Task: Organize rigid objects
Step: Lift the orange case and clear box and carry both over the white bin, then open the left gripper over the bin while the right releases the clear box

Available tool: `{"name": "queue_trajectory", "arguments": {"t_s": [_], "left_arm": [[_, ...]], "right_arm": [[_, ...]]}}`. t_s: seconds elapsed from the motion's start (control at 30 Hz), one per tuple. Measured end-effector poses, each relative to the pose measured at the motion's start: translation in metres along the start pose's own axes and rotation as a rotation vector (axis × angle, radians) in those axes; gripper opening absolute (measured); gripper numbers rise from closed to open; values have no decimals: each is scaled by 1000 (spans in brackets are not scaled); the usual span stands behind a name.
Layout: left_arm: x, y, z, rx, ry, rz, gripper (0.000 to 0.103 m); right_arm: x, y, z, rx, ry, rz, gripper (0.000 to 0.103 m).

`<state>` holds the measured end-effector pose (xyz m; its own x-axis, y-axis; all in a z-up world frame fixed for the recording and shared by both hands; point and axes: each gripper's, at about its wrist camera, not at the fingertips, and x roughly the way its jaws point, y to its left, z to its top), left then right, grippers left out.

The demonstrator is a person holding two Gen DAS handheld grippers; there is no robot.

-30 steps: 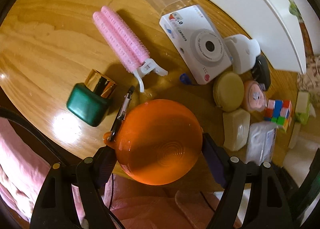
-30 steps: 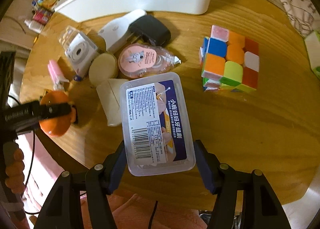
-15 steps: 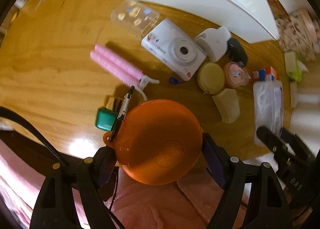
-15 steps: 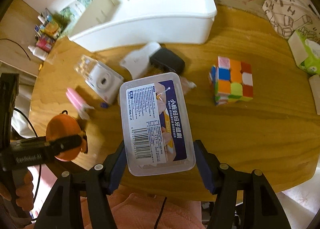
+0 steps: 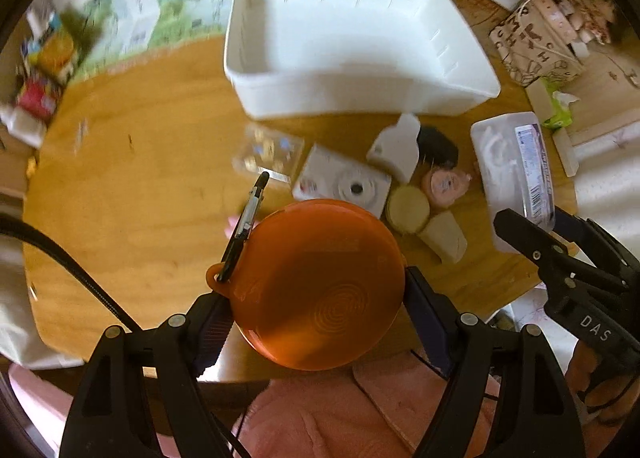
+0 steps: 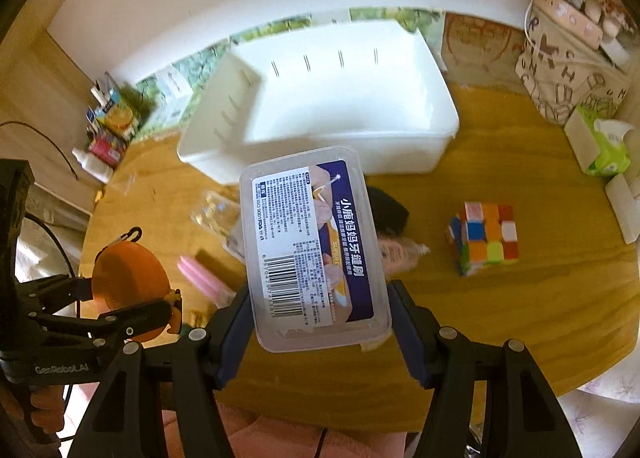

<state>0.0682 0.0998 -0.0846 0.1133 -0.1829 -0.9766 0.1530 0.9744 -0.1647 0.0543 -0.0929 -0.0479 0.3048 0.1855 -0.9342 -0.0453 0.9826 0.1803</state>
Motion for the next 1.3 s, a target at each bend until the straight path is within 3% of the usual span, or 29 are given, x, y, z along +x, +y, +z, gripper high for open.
{"name": "queue_trajectory", "arguments": {"t_s": [0.3,0.7,0.97,1.3], "left_arm": [[-32,10,31,66,-107,8,81],[-59,14,74,41,-270,-30,81],[-55,14,102,20,-387,-33,82],[-25,15,139,-11,-472,-57,82]], "right_arm": [[-18,20,28,1,-91,-4,65],[-25,23,76,-46,-202,-35,65],[-13,17,111,-107,-296,-49,65],[25,-1,143,-134,-324,-39,65]]}}
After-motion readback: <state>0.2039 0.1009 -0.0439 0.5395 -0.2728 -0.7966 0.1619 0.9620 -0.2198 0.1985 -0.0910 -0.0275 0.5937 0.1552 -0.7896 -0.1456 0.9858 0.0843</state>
